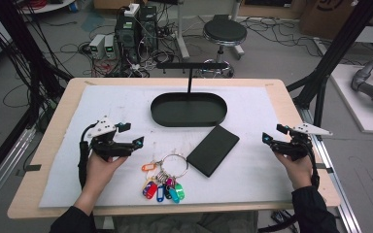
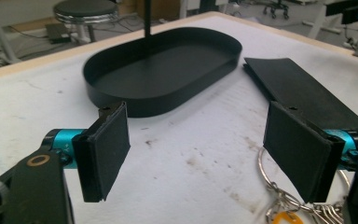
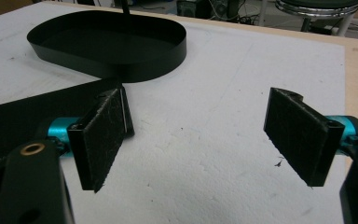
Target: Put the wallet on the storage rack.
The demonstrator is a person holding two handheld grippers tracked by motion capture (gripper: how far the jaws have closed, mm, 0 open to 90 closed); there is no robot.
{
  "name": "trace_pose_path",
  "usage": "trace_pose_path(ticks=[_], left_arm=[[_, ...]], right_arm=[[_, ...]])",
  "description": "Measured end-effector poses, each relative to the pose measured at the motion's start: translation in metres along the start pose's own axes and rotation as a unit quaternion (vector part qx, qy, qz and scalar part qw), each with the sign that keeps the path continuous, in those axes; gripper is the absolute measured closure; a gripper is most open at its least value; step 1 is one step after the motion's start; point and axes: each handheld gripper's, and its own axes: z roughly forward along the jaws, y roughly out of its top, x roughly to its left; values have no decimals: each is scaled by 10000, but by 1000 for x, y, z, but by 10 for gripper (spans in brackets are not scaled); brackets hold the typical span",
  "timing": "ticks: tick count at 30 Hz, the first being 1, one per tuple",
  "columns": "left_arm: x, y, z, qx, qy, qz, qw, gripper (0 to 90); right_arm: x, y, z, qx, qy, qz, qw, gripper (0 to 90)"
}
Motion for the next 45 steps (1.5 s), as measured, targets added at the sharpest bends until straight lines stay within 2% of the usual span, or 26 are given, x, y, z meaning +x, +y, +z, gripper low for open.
trace_pose_path(ticks=[5,13,16,18,25,28,29,30,31,32,36,40,42,43,45], left_arm=[[-8,-1,9,152,-131,65,9998,231],[-17,-3,21,283,-262,-2,9993,251],[-20,-4,24,327,-291,-12,9990,251],[-22,-5,26,363,-331,4,9988,251],[-37,-4,30,351,-495,188,9980,273],[-51,-1,35,314,-635,364,9968,290],[-51,-1,35,314,-635,364,9968,290],[-59,0,38,318,-721,427,9960,290],[-59,0,38,318,-721,427,9960,290],[-65,1,42,331,-809,473,9950,290],[-75,2,49,339,-956,479,9937,290],[-89,3,61,365,-1191,495,9910,290],[-92,3,63,358,-1216,497,9907,290],[-97,4,68,419,-1264,575,9894,290],[-101,4,70,452,-1283,612,9888,290]], right_arm=[[0,0,1,-10,-25,-53,10000,211],[2,0,3,73,-28,-89,9999,212],[3,0,4,116,19,-99,9999,214],[5,-1,6,181,141,-160,9996,246],[12,-1,14,355,317,-361,9982,275],[14,-1,18,397,338,-400,9978,275],[14,-1,18,397,338,-400,9978,275],[15,-1,18,410,339,-399,9978,275],[15,-1,18,410,339,-399,9978,275],[14,-1,18,403,332,-394,9979,274],[14,-1,17,420,320,-347,9980,274],[13,-2,16,442,303,-355,9979,274],[13,-2,16,446,295,-364,9979,274],[13,-2,16,434,294,-368,9979,274],[13,-2,15,444,298,-343,9980,274]])
